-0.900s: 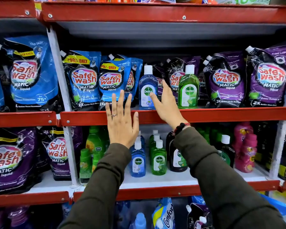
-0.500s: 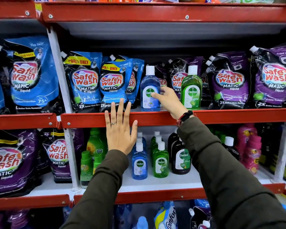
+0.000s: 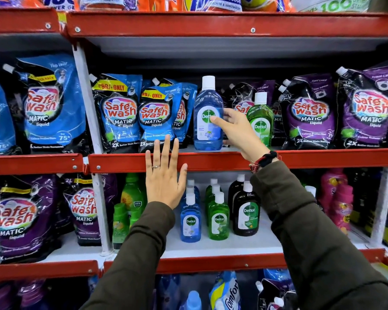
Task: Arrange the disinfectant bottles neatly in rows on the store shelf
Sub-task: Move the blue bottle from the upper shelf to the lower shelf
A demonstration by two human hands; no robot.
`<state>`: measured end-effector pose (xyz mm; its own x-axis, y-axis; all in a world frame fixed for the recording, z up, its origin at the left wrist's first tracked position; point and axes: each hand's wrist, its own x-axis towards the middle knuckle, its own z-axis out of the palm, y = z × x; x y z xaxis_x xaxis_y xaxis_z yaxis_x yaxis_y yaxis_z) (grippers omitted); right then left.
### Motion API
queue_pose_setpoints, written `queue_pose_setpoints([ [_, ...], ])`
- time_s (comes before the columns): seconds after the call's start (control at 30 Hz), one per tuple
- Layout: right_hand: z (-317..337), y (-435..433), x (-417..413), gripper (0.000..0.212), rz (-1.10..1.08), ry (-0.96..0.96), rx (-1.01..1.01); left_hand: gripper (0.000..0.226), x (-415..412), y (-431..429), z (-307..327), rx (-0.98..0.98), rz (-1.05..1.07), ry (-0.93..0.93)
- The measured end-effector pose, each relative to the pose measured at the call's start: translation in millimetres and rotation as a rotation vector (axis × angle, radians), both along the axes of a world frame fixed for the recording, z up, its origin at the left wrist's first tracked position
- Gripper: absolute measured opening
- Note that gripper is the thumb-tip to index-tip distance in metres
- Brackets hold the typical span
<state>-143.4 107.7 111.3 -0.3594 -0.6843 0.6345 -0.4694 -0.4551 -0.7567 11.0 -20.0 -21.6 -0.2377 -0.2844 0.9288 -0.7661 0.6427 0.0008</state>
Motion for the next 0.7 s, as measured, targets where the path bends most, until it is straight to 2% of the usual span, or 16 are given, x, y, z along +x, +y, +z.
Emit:
queue_pose_setpoints([
  [0.37,-66,29,13,0.04,0.067,-0.057,0.059,0.068,12,31,-48,0.056,-0.079,0.071],
  [0.5,-108,30,16,0.04,0.087,-0.095,0.09,0.067,19,40,-80,0.137,-0.103,0.089],
  [0.7,-182,20,15,0.038,0.068,-0.086,0.186,0.064,30,44,-137,0.291,-0.126,0.021],
])
